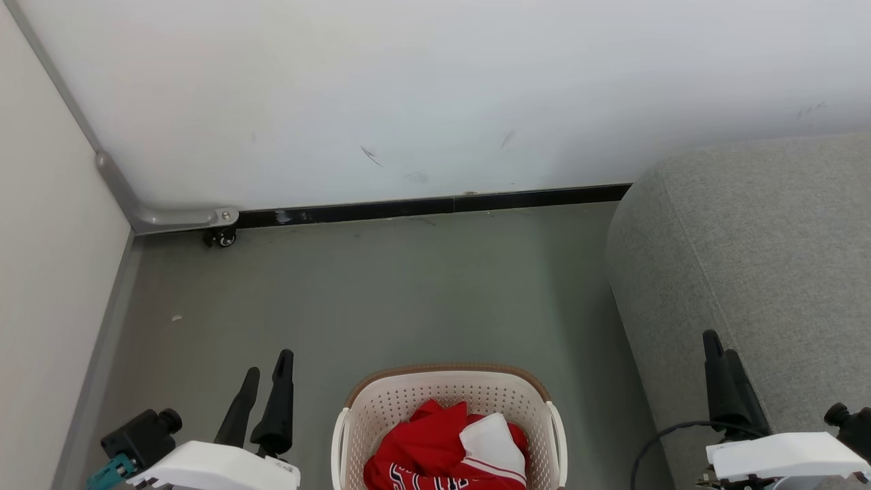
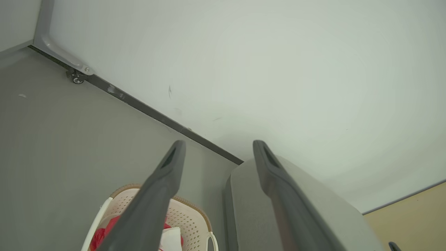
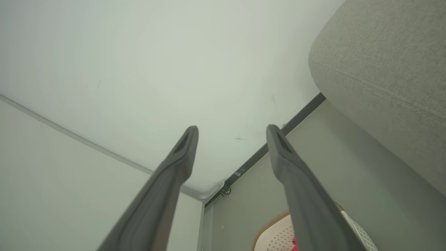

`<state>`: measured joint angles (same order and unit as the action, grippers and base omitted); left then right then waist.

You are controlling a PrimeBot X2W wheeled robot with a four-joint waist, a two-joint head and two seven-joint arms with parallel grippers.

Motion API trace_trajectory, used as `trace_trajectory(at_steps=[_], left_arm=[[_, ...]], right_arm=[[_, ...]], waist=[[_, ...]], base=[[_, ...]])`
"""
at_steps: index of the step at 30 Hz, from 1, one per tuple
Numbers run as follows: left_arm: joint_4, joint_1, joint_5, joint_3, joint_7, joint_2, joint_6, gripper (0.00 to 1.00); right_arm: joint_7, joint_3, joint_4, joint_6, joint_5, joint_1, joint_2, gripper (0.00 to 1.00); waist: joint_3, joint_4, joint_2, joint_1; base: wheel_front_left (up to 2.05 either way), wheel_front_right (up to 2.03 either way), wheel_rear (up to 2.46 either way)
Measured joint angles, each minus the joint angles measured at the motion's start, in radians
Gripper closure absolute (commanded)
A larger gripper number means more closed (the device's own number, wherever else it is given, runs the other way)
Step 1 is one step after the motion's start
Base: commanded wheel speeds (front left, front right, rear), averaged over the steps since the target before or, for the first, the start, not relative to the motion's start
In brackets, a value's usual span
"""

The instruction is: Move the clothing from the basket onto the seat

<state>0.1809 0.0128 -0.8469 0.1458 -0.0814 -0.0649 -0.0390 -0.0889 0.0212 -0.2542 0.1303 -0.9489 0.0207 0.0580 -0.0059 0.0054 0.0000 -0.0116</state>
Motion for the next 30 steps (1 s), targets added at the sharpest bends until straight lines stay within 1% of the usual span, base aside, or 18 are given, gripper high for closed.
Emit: trace_trajectory(at_steps=[3, 5, 11, 15, 20, 27, 28, 30], left_arm=[[-0.002, 0.0, 0.029, 0.008, -0.003, -0.005, 0.005, 0.0], [-0.003, 0.0, 0.078, 0.019, -0.01, -0.015, 0.015, 0.0], [-0.005, 0.0, 0.222, 0.053, -0.034, -0.035, 0.057, 0.0], [-0.004, 0.0, 0.314, 0.073, -0.046, -0.053, 0.088, 0.0], [-0.002, 0.0, 0.41, 0.104, -0.066, -0.054, 0.12, 0.0], [0.004, 0.0, 0.523, 0.128, -0.092, -0.055, 0.166, 0.0], [0.011, 0.0, 0.553, 0.135, -0.097, -0.054, 0.173, 0.0], [0.014, 0.0, 0.58, 0.141, -0.106, -0.053, 0.186, 0.0]], right_arm=[[-0.001, -0.002, 0.0, 0.0, 0.021, 0.0, 0.0, 0.0], [-0.01, -0.003, 0.0, 0.0, 0.058, 0.0, 0.0, 0.0], [-0.03, -0.005, -0.001, 0.0, 0.174, 0.001, -0.001, 0.0], [-0.037, -0.005, -0.003, 0.0, 0.251, 0.001, -0.002, 0.0], [-0.045, -0.005, -0.004, 0.0, 0.344, 0.001, -0.006, 0.0], [-0.051, -0.004, -0.007, 0.0, 0.489, 0.002, -0.007, 0.0], [-0.052, -0.002, -0.009, 0.0, 0.527, 0.003, -0.008, 0.0], [-0.057, -0.002, -0.01, 0.0, 0.557, 0.003, -0.009, 0.0]], waist=[[0.001, 0.0, 0.0, 0.0009], [0.002, 0.0, 0.0, 0.0027], [0.005, 0.001, 0.0, 0.0074], [0.007, 0.001, 0.0, 0.0092], [0.009, 0.002, 0.0, 0.0102], [0.01, 0.002, 0.0, 0.0105], [0.01, 0.003, 0.0, 0.0105], [0.009, 0.003, 0.0, 0.0106]], base=[[0.0, 0.0, 0.0], [0.0, 0.0, 0.0], [0.0, 0.0, 0.0], [0.0, 0.0, 0.0], [0.0, 0.0, 0.0], [0.0, 0.0, 0.0], [0.0, 0.0, 0.0], [0.0, 0.0, 0.0]])
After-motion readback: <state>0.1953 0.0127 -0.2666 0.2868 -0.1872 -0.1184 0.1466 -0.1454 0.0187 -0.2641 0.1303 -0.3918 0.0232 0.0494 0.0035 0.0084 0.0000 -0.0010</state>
